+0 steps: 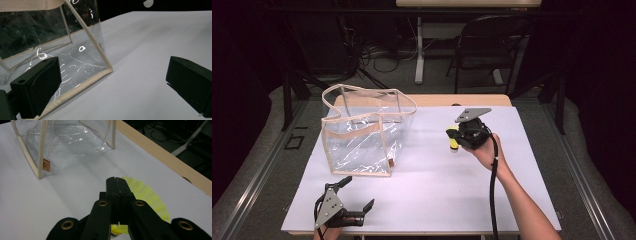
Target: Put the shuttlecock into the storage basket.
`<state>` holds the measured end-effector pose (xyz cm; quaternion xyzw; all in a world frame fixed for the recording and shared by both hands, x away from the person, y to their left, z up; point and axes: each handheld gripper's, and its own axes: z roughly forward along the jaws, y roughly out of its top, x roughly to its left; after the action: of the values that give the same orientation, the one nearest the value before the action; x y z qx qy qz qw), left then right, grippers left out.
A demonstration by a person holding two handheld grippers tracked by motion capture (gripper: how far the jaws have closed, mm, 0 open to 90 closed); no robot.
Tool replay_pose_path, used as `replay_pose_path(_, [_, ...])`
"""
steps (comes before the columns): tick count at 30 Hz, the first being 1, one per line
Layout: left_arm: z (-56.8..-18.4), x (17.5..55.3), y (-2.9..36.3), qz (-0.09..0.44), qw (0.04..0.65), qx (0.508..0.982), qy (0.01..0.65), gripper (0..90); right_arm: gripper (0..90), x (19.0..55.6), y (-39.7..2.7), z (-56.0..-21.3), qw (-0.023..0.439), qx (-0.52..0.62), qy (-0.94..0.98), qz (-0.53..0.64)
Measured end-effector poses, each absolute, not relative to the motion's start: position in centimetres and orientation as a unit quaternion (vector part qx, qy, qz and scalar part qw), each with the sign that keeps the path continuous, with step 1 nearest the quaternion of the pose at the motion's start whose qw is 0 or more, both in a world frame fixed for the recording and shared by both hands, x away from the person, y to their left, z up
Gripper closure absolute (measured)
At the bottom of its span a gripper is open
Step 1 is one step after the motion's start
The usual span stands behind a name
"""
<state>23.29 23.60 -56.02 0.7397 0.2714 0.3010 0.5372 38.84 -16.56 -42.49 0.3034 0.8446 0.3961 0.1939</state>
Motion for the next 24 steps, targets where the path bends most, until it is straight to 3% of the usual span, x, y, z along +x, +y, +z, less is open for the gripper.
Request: replay_pose_path(24, [-56.0,23.3,23.7,0.3,0.537,0.739,0.273,0.1,90.0,39.5,-15.4,-41.3,0.194,0.296,0.844,0.403])
